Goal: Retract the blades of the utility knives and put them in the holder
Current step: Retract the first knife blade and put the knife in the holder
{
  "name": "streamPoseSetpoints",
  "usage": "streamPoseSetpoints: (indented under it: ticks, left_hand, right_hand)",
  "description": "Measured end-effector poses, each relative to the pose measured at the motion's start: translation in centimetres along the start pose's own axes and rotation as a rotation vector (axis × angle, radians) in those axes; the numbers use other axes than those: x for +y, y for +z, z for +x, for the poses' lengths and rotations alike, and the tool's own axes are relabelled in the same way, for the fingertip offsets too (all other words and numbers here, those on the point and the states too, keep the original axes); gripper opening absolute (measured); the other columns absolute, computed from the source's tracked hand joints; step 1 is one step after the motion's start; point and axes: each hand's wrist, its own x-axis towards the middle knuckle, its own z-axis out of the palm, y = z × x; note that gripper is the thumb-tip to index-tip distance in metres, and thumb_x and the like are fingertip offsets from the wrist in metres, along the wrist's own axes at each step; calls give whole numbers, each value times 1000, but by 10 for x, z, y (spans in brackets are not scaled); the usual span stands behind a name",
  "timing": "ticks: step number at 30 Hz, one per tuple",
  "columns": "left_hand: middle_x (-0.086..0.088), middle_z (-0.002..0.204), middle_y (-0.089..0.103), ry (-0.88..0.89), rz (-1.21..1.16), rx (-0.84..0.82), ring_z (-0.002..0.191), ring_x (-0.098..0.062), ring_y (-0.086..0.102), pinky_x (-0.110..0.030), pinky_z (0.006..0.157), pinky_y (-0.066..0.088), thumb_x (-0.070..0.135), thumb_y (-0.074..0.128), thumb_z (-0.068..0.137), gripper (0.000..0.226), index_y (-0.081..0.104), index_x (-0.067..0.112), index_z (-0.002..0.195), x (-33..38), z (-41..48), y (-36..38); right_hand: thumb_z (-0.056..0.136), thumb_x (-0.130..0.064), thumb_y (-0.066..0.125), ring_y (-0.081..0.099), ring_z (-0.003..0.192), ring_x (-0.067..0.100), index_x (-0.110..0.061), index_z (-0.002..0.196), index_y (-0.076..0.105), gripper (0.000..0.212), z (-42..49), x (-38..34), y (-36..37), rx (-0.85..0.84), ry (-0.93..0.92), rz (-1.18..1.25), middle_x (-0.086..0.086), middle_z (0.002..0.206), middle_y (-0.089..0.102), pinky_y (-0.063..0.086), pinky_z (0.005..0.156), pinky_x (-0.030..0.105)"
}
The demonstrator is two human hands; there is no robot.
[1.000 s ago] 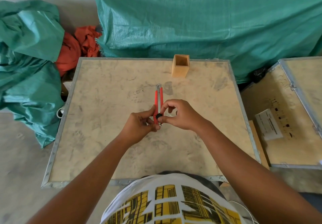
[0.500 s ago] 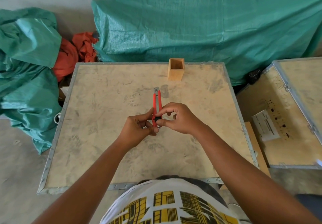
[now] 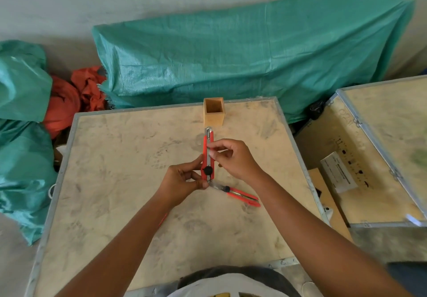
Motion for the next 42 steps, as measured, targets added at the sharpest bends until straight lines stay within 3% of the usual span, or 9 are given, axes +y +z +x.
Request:
streamPoseSetpoints:
  ticks: [6, 9, 12, 17, 21, 25, 31, 37, 42]
  left_hand:
    - [-3, 113, 73, 40, 124, 57, 86, -17, 74, -20, 76, 60, -3, 82, 74, 70, 58, 14, 137, 32, 85, -1]
    - [-2, 118, 72, 54, 141, 103, 95, -22, 73, -27, 84, 61, 0, 83, 73, 73, 55, 11, 139, 42, 136, -5]
    - [4, 121, 68, 59, 233, 132, 103, -17, 70, -13, 78, 54, 9, 87, 71, 76, 55, 16, 139, 46, 185, -11]
    - [-2, 147, 53, 13, 471, 122, 132, -20, 52, -42, 107, 47, 25, 91, 67, 87, 50, 22, 144, 35, 251, -20]
    - [-8, 158, 36, -42, 613, 33, 147, -26, 33, -36, 116, 29, 25, 87, 73, 104, 24, 18, 155, 24, 282, -17]
    - [-10, 156, 41, -120, 602, 13, 141, -30, 41, -37, 109, 38, 24, 84, 77, 105, 16, 17, 157, 6, 298, -12]
    - [-9, 138, 59, -167, 490, 60, 125, -26, 58, -29, 86, 47, 11, 80, 80, 84, 35, 13, 151, -6, 306, -6]
    - [-3, 139, 60, -182, 451, 82, 125, -24, 60, -37, 94, 53, 20, 83, 77, 87, 36, 18, 151, -6, 301, -8]
    - [0, 152, 47, -157, 409, 142, 128, -22, 57, -29, 84, 50, 27, 79, 83, 80, 38, 21, 151, 0, 272, -8]
  right_hand:
    - [87, -7, 75, 73, 97, 22, -19, 108, 77, 24, 81, -10, -36, 116, -35, 7, -8, 102, 73, 62, 79, 33]
    - [86, -4, 76, 73, 94, 19, -15, 107, 78, 24, 127, -11, -52, 186, -66, 3, -7, 97, 73, 62, 78, 27]
    - [85, -4, 76, 69, 88, 5, -15, 103, 79, 22, 171, -4, -63, 270, -94, -46, 0, 101, 75, 56, 77, 12]
    - [85, -5, 76, 67, 82, -1, -18, 102, 79, 22, 228, 29, -62, 363, -86, -164, -2, 103, 77, 57, 81, 17]
    - [87, -4, 73, 68, 83, 6, -15, 104, 79, 21, 250, 57, -52, 329, -83, -228, 1, 103, 78, 49, 74, 2]
    - [88, -8, 72, 70, 89, 11, -20, 103, 79, 21, 261, 78, -45, 296, -81, -305, -1, 103, 78, 53, 82, 19]
    - [86, 2, 70, 68, 94, 12, -14, 100, 80, 23, 264, 93, -41, 286, -109, -326, 4, 102, 78, 50, 89, 22]
    - [85, 3, 71, 70, 100, 21, -10, 104, 79, 25, 255, 91, -41, 321, -127, -280, 8, 106, 77, 56, 95, 34]
    - [85, 1, 72, 67, 108, 22, -12, 111, 76, 29, 218, 88, -36, 397, -138, -286, 8, 113, 74, 54, 99, 34]
